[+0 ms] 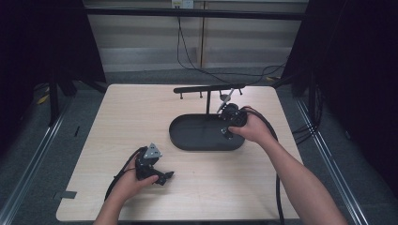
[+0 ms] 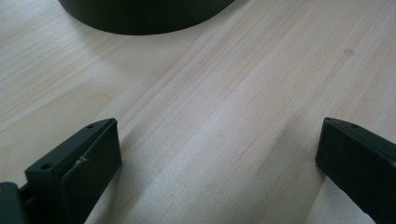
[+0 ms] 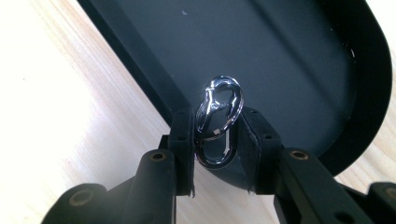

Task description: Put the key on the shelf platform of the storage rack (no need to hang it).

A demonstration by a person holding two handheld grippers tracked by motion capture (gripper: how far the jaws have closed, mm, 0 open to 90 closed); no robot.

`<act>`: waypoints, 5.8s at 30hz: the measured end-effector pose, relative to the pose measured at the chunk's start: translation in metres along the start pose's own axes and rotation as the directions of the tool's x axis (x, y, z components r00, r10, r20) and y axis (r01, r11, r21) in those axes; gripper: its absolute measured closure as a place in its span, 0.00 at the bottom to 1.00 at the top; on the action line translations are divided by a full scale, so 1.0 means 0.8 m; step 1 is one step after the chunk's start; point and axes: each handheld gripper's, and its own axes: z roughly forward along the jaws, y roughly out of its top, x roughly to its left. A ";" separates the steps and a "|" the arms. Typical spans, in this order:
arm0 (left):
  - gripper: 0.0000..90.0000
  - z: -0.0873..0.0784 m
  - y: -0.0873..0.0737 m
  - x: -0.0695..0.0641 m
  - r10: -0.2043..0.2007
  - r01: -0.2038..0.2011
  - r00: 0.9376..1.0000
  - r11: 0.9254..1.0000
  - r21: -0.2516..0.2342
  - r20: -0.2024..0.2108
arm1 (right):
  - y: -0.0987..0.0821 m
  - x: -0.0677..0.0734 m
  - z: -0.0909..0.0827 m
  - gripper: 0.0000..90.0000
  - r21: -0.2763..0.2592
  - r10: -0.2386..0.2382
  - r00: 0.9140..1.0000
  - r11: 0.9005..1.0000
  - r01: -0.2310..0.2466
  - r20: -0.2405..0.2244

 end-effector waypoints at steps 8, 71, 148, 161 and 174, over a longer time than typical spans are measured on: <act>0.00 0.000 0.000 0.000 0.000 0.000 1.000 1.000 0.000 -0.001 | 0.001 -0.010 0.012 0.76 -0.003 0.013 1.000 1.000 -0.013 0.018; 0.00 0.000 0.000 0.001 0.007 -0.007 1.000 1.000 0.009 0.004 | 0.018 -0.013 0.078 0.76 -0.083 0.067 0.995 0.995 -0.061 0.080; 0.00 0.000 0.000 0.000 0.005 -0.005 1.000 1.000 0.008 0.005 | -0.037 0.011 0.023 0.36 -0.160 0.091 0.995 0.982 -0.096 -0.039; 0.00 0.000 0.000 0.000 0.006 -0.006 1.000 1.000 0.008 0.005 | -0.058 0.016 0.017 0.36 -0.153 0.087 0.995 0.984 -0.093 -0.043; 0.00 0.000 0.000 0.000 0.006 -0.006 1.000 1.000 0.008 0.005 | -0.079 0.022 0.009 0.36 -0.152 0.078 0.997 0.985 -0.082 -0.028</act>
